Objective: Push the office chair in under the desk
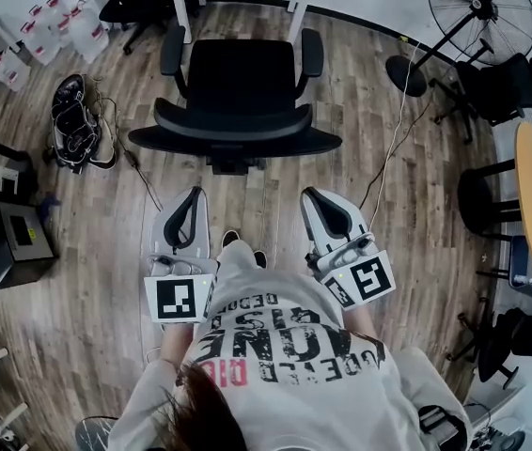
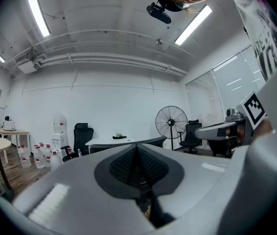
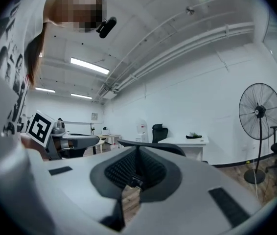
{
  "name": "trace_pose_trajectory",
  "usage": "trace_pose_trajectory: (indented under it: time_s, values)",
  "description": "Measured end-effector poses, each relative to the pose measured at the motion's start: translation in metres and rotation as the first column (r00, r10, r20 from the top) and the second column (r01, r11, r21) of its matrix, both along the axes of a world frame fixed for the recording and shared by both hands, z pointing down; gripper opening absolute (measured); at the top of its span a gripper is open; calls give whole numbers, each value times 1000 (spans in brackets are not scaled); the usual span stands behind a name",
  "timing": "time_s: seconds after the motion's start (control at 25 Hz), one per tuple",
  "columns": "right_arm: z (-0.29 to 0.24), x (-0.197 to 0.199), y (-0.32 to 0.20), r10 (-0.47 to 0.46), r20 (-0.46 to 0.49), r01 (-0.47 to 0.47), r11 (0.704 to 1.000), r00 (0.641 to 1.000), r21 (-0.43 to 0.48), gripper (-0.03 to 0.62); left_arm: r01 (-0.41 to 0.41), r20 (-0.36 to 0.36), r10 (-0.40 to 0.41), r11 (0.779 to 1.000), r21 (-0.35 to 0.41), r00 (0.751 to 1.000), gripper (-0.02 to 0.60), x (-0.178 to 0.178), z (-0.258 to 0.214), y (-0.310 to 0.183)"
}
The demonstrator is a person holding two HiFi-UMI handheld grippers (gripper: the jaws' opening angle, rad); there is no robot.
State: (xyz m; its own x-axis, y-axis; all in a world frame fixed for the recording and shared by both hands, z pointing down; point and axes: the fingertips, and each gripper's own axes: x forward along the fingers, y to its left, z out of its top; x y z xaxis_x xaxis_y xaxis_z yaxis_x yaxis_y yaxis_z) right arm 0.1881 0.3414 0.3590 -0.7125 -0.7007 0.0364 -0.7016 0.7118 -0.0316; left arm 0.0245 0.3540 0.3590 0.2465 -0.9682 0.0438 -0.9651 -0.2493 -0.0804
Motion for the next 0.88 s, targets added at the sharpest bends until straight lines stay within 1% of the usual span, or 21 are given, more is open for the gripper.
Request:
trace_pose_trajectory:
  time_s: [0.28, 0.4, 0.52, 0.64, 0.88]
  values:
    - [-5, -8, -36, 49, 8, -49, 999, 999, -1, 25, -11, 18, 11, 1000, -7, 1000, 12, -27, -3, -37]
    - [-7, -11, -53, 76, 16, -76, 997, 997, -16, 25, -19, 28, 19, 1000, -10, 999, 12, -41, -7, -54]
    - [-5, -15, -63, 100, -1, -100, 995, 995, -29, 25, -27, 32, 27, 1000, -9, 999, 12, -53, -9, -68]
    - [-1, -18, -71, 127, -17, -128, 991, 992, -34, 25, -34, 29, 35, 999, -12, 999, 12, -61, -8, -78]
    - [9, -26, -78, 166, -10, -167, 985, 986, -50, 25, -62, 24, 63, 997, -38, 998, 12, -70, 4, -84]
